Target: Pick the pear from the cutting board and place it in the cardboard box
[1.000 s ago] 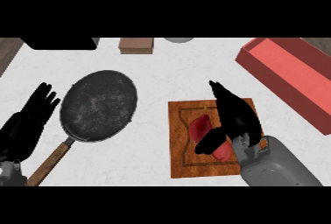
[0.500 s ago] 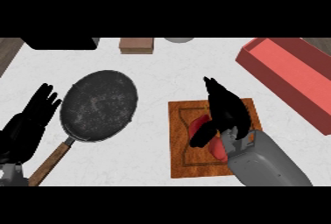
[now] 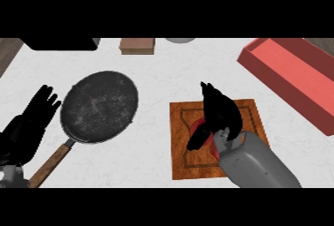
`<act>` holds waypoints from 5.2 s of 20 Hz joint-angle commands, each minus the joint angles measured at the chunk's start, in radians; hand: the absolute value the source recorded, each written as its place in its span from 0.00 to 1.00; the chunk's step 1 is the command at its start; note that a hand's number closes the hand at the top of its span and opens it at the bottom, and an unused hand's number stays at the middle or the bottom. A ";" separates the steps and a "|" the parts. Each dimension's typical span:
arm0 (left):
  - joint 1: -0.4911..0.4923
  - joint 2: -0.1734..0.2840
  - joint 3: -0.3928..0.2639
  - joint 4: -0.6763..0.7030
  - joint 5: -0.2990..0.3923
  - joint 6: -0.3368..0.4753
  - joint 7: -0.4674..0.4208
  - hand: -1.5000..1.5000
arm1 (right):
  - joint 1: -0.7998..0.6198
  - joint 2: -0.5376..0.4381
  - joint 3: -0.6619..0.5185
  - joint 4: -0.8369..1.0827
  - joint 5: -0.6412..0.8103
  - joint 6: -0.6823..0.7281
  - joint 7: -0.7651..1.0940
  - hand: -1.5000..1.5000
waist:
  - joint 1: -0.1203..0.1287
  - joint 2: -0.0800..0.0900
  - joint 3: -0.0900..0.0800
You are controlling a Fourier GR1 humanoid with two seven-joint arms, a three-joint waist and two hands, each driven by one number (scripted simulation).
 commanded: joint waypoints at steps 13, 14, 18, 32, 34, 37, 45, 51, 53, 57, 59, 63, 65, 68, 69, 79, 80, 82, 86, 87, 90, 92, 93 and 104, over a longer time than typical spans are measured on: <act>-0.041 -0.028 0.019 0.023 -0.027 -0.008 0.002 0.50 | 0.002 0.098 -0.050 0.159 0.083 0.074 0.100 0.00 | -0.001 0.002 0.000; -0.010 -0.017 0.033 -0.024 0.009 -0.023 0.048 0.50 | 0.015 0.070 -0.080 0.136 0.068 0.100 0.081 0.00 | 0.000 0.001 0.001; 0.004 -0.036 0.019 -0.007 -0.015 -0.030 0.020 0.50 | -0.006 0.094 -0.098 0.178 0.081 0.111 0.088 0.00 | 0.001 0.001 0.000; 0.001 -0.045 0.060 -0.029 -0.040 -0.049 0.043 0.50 | 0.042 0.161 -0.114 0.236 0.175 0.091 0.024 0.00 | 0.002 0.002 0.001; -0.003 -0.048 0.075 -0.005 -0.025 -0.077 0.030 0.50 | 0.071 0.155 -0.112 0.194 0.230 0.102 -0.011 1.00 | -0.001 0.001 0.001; -0.002 -0.077 0.064 -0.004 -0.053 -0.068 0.020 0.50 | -0.016 0.125 -0.188 0.309 0.237 0.103 -0.164 1.00 | 0.003 0.002 0.001; -0.050 -0.089 0.074 0.036 -0.089 -0.081 0.028 0.50 | 0.003 0.121 -0.188 0.342 0.280 0.112 -0.299 1.00 | 0.001 0.003 0.001; -0.020 -0.096 0.052 -0.016 -0.087 -0.083 0.041 0.50 | -0.097 -0.134 -0.208 0.420 0.186 0.249 -0.755 1.00 | 0.021 0.011 0.002; -0.045 -0.073 0.106 0.025 -0.062 -0.086 0.041 0.50 | -0.048 -0.184 -0.215 0.402 0.192 0.237 -0.850 1.00 | 0.003 0.005 0.001; -0.038 -0.063 0.119 -0.033 -0.057 -0.090 0.071 0.50 | -0.076 -0.153 -0.204 0.499 0.326 0.058 -0.881 1.00 | 0.006 0.003 0.001; -0.045 -0.085 0.091 -0.014 -0.063 -0.096 0.080 0.50 | -0.134 -0.151 -0.229 0.489 0.325 0.079 -0.886 1.00 | 0.005 0.003 0.001; -0.033 -0.092 0.095 -0.024 -0.089 -0.072 0.072 0.50 | -0.121 -0.141 -0.228 0.279 0.328 0.100 -0.815 1.00 | -0.005 -0.001 0.001; -0.036 -0.062 0.142 0.044 -0.065 -0.112 0.024 0.50 | -0.111 -0.176 -0.245 0.152 0.307 0.139 -0.804 1.00 | -0.015 -0.003 0.000; -0.024 -0.076 0.127 0.007 -0.070 -0.099 0.043 0.50 | -0.127 -0.222 -0.320 0.062 0.297 0.104 -0.806 1.00 | -0.015 -0.003 0.001; -0.031 -0.084 0.116 0.006 -0.071 -0.095 0.059 0.50 | -0.170 -0.183 -0.320 0.025 0.299 0.143 -0.723 1.00 | -0.012 -0.004 0.000; -0.130 -0.108 0.092 0.061 -0.117 -0.055 0.072 0.50 | -0.320 -0.267 -0.519 -0.053 0.333 0.202 -0.527 1.00 | -0.008 0.003 0.000; -0.034 -0.078 0.124 -0.027 -0.070 -0.106 0.080 0.50 | -0.315 -0.283 -0.538 -0.022 0.350 0.169 -0.551 1.00 | 0.006 0.001 0.001; -0.024 -0.117 0.099 0.001 -0.091 -0.103 0.045 0.50 | -0.242 -0.289 -0.548 -0.043 0.359 0.147 -0.583 1.00 | 0.000 0.001 0.001; -0.033 -0.110 0.104 -0.023 -0.101 -0.092 0.071 0.50 | -0.271 -0.360 -0.610 0.104 0.360 0.126 -0.682 1.00 | 0.004 0.003 0.001; 0.024 -0.168 0.051 -0.086 -0.155 -0.046 0.053 0.50 | -0.278 -0.375 -0.613 0.095 0.350 0.159 -0.685 1.00 | 0.005 0.002 0.001; -0.024 -0.116 0.100 -0.035 -0.109 -0.098 0.063 0.50 | -0.309 -0.404 -0.625 0.259 0.375 0.101 -0.782 1.00 | 0.008 0.004 0.001; -0.002 -0.111 0.116 -0.029 -0.092 -0.124 0.050 0.50 | -0.295 -0.374 -0.618 0.318 0.396 0.006 -0.836 1.00 | 0.010 0.005 0.001; -0.054 -0.140 0.072 -0.022 -0.149 -0.063 0.081 0.50 | -0.398 -0.403 -0.645 0.377 0.377 0.041 -0.845 1.00 | 0.011 0.006 0.001; -0.025 -0.171 0.078 -0.034 -0.129 -0.086 0.050 0.50 | -0.333 -0.391 -0.691 0.752 0.393 -0.209 -1.144 1.00 | 0.015 0.008 0.001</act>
